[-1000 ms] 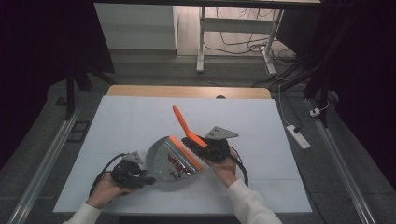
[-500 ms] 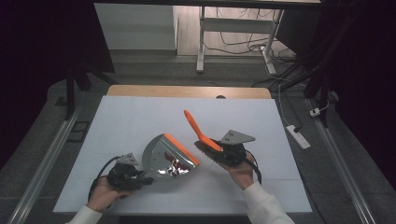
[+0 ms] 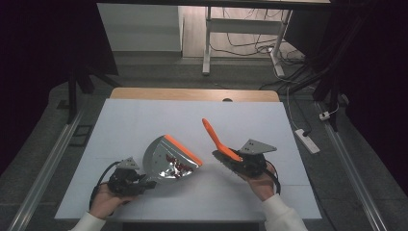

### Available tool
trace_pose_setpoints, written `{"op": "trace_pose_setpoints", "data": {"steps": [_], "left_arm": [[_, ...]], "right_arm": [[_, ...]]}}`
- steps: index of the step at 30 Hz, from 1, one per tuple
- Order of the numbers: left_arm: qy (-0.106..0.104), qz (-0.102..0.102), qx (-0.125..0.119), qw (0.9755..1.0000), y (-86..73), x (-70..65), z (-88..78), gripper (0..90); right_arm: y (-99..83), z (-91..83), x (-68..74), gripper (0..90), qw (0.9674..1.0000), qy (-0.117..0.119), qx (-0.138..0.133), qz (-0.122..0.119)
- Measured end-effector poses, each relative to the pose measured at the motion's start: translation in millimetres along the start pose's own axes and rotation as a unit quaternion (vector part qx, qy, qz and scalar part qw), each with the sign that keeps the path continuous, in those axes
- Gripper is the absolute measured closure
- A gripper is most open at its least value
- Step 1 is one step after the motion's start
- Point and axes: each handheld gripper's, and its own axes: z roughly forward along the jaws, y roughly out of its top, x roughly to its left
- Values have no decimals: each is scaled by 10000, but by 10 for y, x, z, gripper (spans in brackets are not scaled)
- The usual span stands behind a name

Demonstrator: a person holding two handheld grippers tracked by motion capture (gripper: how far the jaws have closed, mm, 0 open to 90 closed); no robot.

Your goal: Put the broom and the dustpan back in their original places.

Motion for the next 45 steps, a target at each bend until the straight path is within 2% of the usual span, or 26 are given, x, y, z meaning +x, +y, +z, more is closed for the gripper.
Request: {"op": "trace_pose_setpoints", "data": {"steps": [6, 14, 22, 27, 32, 39, 41, 45], "left_arm": [[101, -135, -70, 9998, -31, 17, -26, 620], [204, -362, -257, 9988, -100, 36, -101, 620], [433, -653, -416, 9961, -203, 63, -167, 620], [537, -746, -476, 9946, -240, 75, -186, 620], [575, -895, -513, 9930, -290, 111, -214, 620], [745, -1201, -637, 9879, -361, 118, -262, 620], [814, -1349, -638, 9855, -378, 111, -260, 620], [972, -1617, -664, 9798, -399, 108, -250, 619]], "right_arm": [[-116, -63, -15, 700, 9998, -96, 172, -57], [-171, -161, -52, 700, 9997, -157, 182, 49], [-251, -282, -113, 700, 9991, -271, 203, 240], [-292, -347, -134, 700, 9988, -318, 224, 301], [-324, -376, -153, 700, 9984, -350, 255, 354], [-334, -432, -140, 700, 9979, -383, 238, 473], [-346, -453, -120, 700, 9972, -411, 233, 584], [-365, -476, -82, 700, 9970, -375, 244, 634]]}}
